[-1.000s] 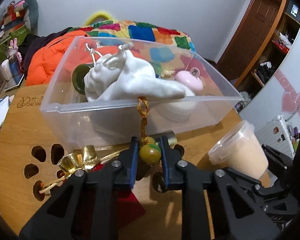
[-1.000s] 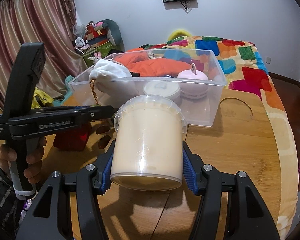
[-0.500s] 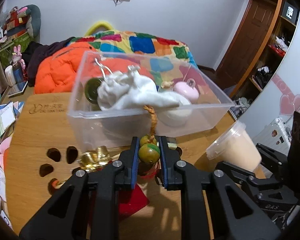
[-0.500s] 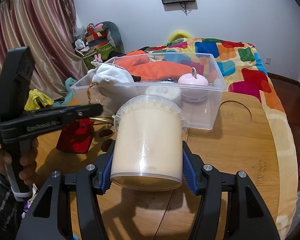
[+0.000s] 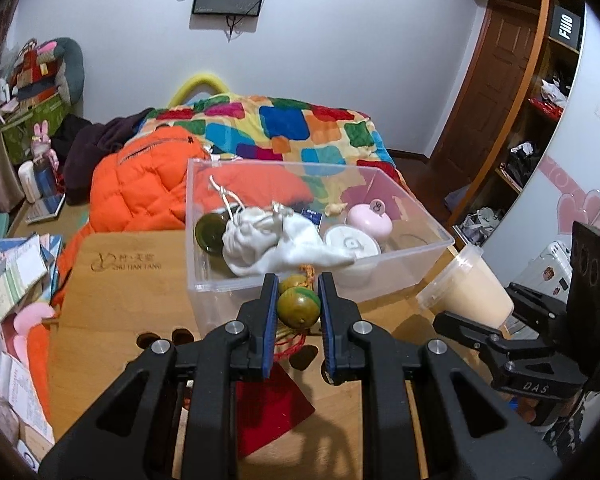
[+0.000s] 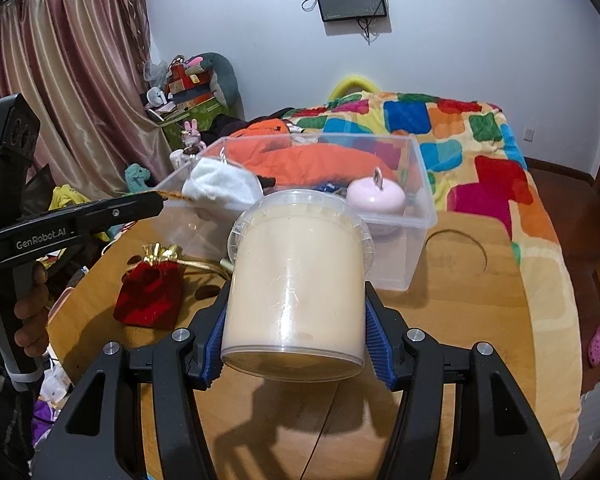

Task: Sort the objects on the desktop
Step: 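Lower the tub into the bin with the right gripper while the left drops the gourd in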

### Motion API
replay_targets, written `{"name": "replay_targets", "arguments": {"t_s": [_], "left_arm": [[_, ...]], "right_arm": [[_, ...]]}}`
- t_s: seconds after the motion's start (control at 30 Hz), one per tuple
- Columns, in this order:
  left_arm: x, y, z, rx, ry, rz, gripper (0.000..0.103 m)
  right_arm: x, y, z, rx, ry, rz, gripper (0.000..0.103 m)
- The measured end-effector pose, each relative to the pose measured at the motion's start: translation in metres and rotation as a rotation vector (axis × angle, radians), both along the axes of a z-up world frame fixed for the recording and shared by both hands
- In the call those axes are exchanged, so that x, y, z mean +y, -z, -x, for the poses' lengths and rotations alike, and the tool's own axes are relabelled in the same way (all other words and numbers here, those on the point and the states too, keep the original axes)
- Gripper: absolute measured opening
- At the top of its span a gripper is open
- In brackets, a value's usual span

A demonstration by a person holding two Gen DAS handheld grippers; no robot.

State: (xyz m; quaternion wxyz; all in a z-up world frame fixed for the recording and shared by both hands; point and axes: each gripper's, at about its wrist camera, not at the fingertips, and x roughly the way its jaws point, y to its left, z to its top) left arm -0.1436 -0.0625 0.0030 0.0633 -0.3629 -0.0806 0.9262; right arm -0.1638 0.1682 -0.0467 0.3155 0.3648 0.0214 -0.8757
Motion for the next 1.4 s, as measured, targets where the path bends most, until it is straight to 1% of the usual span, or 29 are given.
{"name": "replay_targets", "arguments": {"t_s": [0.2,0.3,0.6,0.83,0.93,1.07,1.4], "left_arm": [[-0.004,-0.009,0.01,0.014,0.011,0.025,0.019],[-0.005,-0.009,0.016,0.014,0.013,0.041,0.019],[-0.006,-0.009,0.035,0.011,0.033,0.059,0.019],[-0.001,-0.007,0.057,0.011,0.061,0.078,0.019],[0.0,-0.001,0.069,-0.006,0.071,0.078,0.019],[0.002,0.006,0.084,-0.026,0.076,0.097,0.019],[0.005,0.021,0.098,-0.054,0.09,0.096,0.019]], "right_arm": [[-0.004,-0.013,0.008,0.033,-0.004,-0.009,0.054],[-0.009,-0.019,0.015,0.045,-0.013,-0.014,0.054],[-0.038,-0.032,0.042,0.077,-0.054,-0.059,0.054],[-0.057,-0.026,0.066,0.063,-0.064,-0.096,0.054],[-0.063,-0.022,0.075,0.049,-0.066,-0.111,0.054],[-0.068,-0.016,0.085,0.039,-0.066,-0.136,0.054],[-0.082,0.0,0.1,0.01,-0.086,-0.186,0.054]]}}
